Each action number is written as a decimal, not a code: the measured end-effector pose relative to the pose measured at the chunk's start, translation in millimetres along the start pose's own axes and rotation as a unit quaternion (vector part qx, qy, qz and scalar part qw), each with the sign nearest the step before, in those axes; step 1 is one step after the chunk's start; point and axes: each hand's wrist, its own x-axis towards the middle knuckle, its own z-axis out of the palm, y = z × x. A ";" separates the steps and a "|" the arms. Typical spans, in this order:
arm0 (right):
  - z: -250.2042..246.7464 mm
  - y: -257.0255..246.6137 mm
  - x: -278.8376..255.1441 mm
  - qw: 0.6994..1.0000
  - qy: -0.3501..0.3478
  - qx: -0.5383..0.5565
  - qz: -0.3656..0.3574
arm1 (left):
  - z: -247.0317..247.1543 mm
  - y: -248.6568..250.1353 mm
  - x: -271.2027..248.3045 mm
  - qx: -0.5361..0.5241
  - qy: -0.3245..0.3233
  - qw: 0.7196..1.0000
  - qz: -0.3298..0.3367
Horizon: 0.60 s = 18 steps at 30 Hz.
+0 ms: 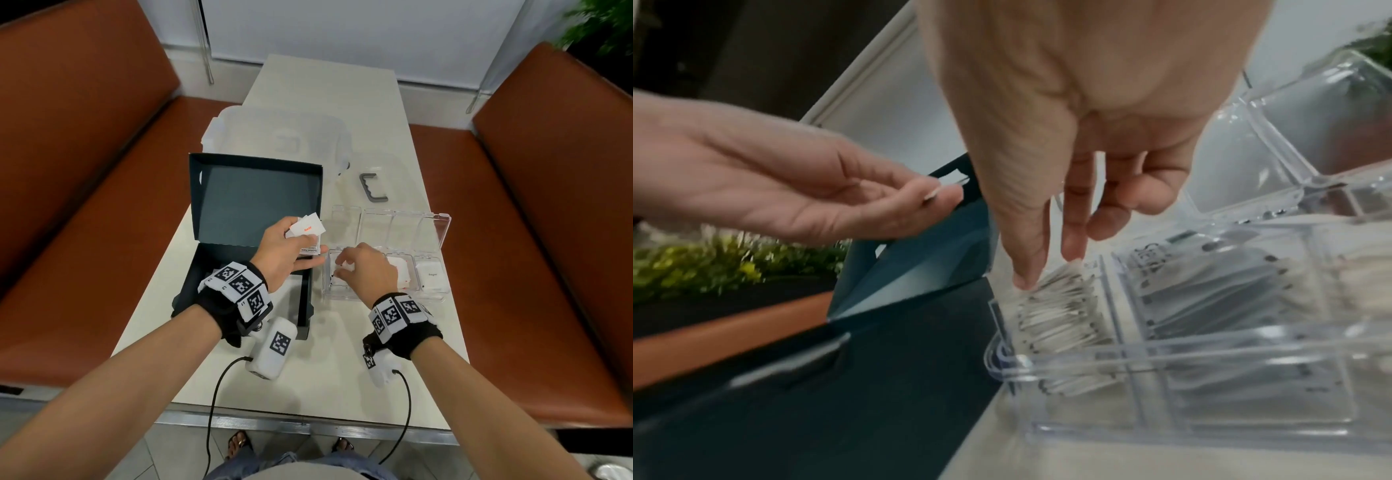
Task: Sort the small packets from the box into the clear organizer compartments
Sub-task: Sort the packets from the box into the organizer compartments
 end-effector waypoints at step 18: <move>-70.8 -2.1 -6.5 0.939 0.063 0.335 0.038 | 42.5 0.6 -6.2 -0.042 -0.062 0.996 -0.050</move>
